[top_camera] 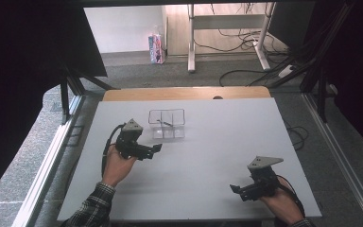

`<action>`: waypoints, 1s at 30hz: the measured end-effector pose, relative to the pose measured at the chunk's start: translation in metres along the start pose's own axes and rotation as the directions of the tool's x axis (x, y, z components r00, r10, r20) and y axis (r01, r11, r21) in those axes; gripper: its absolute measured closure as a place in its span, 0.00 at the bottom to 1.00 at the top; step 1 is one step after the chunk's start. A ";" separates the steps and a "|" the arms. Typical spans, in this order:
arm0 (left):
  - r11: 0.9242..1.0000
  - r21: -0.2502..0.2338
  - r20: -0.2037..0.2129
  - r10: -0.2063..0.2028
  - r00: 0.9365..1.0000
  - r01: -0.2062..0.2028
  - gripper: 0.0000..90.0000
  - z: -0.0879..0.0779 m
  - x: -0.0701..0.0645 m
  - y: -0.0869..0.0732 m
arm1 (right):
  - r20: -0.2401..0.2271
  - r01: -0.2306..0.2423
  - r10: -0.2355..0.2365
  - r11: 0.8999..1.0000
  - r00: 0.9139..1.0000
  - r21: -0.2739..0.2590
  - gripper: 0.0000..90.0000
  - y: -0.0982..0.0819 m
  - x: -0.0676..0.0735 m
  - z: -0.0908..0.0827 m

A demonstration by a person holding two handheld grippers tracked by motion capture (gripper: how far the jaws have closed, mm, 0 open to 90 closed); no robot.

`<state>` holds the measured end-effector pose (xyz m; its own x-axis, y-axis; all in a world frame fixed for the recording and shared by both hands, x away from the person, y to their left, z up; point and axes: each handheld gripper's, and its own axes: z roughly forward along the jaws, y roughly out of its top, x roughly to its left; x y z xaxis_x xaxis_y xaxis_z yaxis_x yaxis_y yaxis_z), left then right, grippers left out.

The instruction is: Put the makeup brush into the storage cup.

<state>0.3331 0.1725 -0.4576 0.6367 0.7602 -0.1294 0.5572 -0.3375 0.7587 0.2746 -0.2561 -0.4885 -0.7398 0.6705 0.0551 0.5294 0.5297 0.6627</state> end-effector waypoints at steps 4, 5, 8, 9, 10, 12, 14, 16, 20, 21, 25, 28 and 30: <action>1.000 0.001 -0.002 0.010 1.000 -0.010 0.00 -0.003 -0.004 -0.002 | -0.002 0.002 -0.002 1.000 1.000 0.001 0.00 0.000 0.000 0.000; 1.000 0.000 -0.001 0.011 1.000 -0.011 0.00 -0.004 -0.004 -0.003 | -0.002 0.002 -0.002 1.000 1.000 0.001 0.00 0.000 0.000 0.000; 1.000 -0.003 -0.004 0.009 1.000 -0.009 0.00 -0.007 -0.006 -0.006 | -0.003 0.001 -0.001 1.000 1.000 0.003 0.00 0.000 0.001 0.000; 1.000 -0.005 -0.005 0.005 1.000 -0.005 0.00 -0.008 -0.006 -0.007 | -0.003 0.002 -0.002 1.000 1.000 0.003 0.00 0.000 0.001 0.000; 1.000 -0.008 -0.004 0.005 1.000 -0.005 0.00 -0.008 -0.006 -0.008 | -0.003 0.003 -0.003 1.000 1.000 0.004 0.00 0.000 0.001 0.000; 1.000 -0.007 0.000 0.000 1.000 0.000 0.00 -0.010 -0.006 -0.010 | -0.004 0.005 -0.005 1.000 1.000 0.005 0.00 0.000 0.001 0.000; 1.000 -0.005 -0.004 -0.001 1.000 0.001 0.00 -0.011 -0.007 -0.013 | -0.005 0.009 -0.009 1.000 1.000 0.006 0.00 0.000 0.001 0.000; 1.000 -0.001 -0.006 0.003 1.000 -0.003 0.00 -0.011 -0.007 -0.015 | -0.006 0.011 -0.011 1.000 1.000 0.006 0.00 0.000 0.001 0.001; 1.000 0.003 -0.015 0.003 1.000 -0.003 0.00 -0.013 -0.008 -0.021 | -0.008 0.010 -0.010 1.000 1.000 0.006 0.00 0.000 0.001 0.001; 1.000 0.003 -0.016 0.002 1.000 -0.002 0.00 -0.014 -0.008 -0.022 | -0.006 0.008 -0.008 1.000 1.000 0.008 0.00 0.000 0.001 0.001; 1.000 0.002 -0.025 0.003 1.000 -0.003 0.00 -0.017 -0.010 -0.026 | -0.004 0.004 -0.004 1.000 1.000 0.005 0.00 0.000 0.001 0.000; 1.000 0.001 -0.030 0.013 0.999 -0.013 0.00 -0.018 -0.011 -0.028 | -0.004 0.002 -0.002 1.000 1.000 0.001 0.00 0.000 0.001 0.000; 1.000 0.002 -0.028 0.016 0.999 -0.015 0.00 -0.019 -0.012 -0.030 | -0.002 0.003 -0.003 1.000 1.000 0.001 0.00 0.000 0.001 0.000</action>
<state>0.2986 0.1842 -0.4667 0.6302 0.7700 -0.0998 0.5485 -0.3505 0.7592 0.2740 -0.2556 -0.4882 -0.7425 0.6676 0.0547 0.5274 0.5323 0.6622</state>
